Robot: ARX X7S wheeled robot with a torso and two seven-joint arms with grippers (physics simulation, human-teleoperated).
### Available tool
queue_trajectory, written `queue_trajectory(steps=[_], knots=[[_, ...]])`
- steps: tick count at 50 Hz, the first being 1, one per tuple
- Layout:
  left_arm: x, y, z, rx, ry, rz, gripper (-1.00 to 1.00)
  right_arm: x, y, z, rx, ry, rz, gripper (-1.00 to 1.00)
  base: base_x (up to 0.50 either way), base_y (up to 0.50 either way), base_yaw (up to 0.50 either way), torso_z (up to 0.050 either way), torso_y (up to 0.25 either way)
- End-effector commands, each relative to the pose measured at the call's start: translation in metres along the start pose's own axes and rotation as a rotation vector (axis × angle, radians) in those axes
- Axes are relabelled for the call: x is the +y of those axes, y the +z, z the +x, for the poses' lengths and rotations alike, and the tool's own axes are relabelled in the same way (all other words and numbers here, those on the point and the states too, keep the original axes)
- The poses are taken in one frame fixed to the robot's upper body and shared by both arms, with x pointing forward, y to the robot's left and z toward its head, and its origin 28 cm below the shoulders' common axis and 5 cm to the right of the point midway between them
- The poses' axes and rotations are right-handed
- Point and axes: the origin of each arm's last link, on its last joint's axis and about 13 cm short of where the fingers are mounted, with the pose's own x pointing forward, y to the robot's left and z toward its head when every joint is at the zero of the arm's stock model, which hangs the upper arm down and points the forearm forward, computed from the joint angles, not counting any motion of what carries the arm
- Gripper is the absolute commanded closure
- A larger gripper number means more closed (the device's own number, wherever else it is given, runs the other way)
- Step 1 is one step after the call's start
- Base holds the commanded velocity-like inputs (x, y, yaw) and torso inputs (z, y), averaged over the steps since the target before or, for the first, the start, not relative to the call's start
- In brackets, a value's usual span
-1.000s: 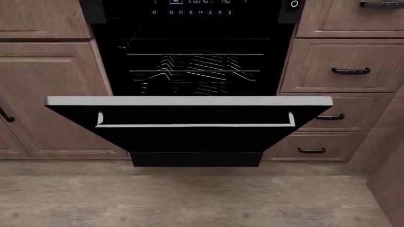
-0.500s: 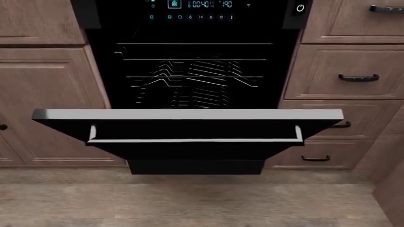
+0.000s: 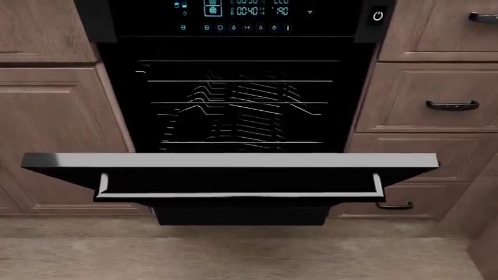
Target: Close the dishwasher door
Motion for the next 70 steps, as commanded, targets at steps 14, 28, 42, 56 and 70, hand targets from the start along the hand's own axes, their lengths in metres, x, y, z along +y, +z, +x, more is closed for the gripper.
queue_trajectory(steps=[14, 28, 42, 56, 70], knots=[[0.0001, 0.0002, -0.0004, 0.0, 0.001, -0.001, -1.0, 0.0001, 0.0003, -0.0015, 0.0, -0.002, -0.001, -1.0, 0.14, 0.0, 0.0, 0.0, 0.0], [0.0001, -0.0001, -0.0007, 0.0, 0.001, -0.001, -1.0, -0.0005, 0.0002, 0.0, 0.001, -0.002, -0.001, -1.0, 0.14, 0.0, 0.0, 0.0, 0.0], [0.0, 0.0, -0.0001, 0.0, 0.001, 0.0, -1.0, 0.0004, -0.0004, -0.0018, 0.002, -0.002, 0.0, -1.0, 0.14, 0.0, 0.0, 0.0, 0.0], [-0.0006, -0.0003, 0.0004, 0.0, 0.0, 0.0, -1.0, 0.0004, -0.0006, -0.0023, 0.001, -0.002, 0.0, -1.0, 0.14, 0.0, 0.0, 0.0, 0.0], [-0.0002, -0.0003, -0.0002, 0.0, 0.0, 0.0, -1.0, 0.0002, -0.0007, -0.002, 0.001, -0.002, 0.0, -1.0, 0.14, 0.0, 0.0, 0.0, 0.0]])
